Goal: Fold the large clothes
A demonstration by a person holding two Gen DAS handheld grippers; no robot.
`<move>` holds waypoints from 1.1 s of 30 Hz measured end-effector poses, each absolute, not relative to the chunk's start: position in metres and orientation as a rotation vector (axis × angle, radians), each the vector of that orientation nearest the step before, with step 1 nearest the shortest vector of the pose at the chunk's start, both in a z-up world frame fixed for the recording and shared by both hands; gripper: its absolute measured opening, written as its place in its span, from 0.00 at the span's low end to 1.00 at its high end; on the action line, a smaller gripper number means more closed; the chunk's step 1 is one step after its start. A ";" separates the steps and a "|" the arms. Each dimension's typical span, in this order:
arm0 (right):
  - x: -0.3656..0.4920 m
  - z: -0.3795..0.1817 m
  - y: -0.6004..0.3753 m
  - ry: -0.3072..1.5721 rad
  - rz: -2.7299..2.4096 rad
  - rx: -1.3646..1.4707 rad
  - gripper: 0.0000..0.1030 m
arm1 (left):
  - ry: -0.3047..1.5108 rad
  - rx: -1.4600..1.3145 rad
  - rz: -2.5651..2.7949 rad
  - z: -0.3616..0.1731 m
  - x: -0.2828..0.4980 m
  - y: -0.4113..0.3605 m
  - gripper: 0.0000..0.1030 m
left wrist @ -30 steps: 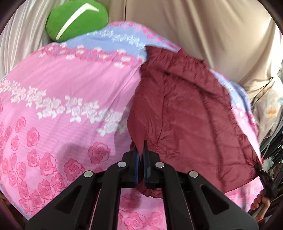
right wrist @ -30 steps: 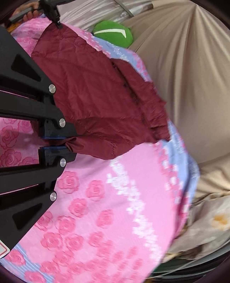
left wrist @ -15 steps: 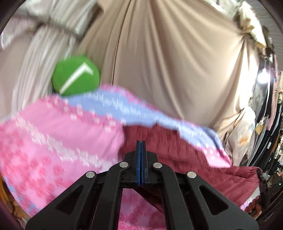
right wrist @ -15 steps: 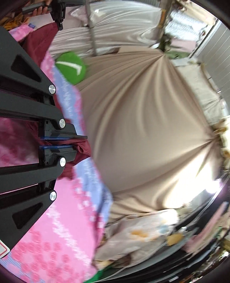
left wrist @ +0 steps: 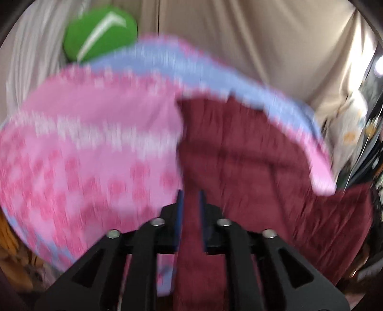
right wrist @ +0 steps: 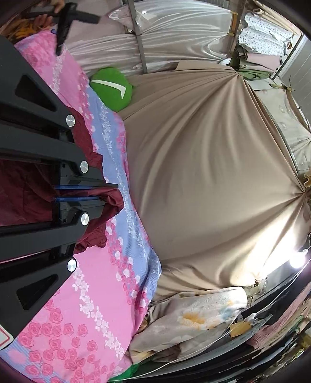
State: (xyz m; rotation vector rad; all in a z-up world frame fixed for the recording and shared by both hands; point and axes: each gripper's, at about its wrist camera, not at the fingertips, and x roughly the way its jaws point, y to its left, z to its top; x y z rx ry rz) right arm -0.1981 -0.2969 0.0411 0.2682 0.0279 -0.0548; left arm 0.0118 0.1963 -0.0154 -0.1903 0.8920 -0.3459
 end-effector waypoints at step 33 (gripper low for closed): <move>-0.203 0.042 -0.295 -0.025 -0.076 0.301 0.04 | 0.806 -0.366 -0.718 0.027 -0.054 0.212 0.02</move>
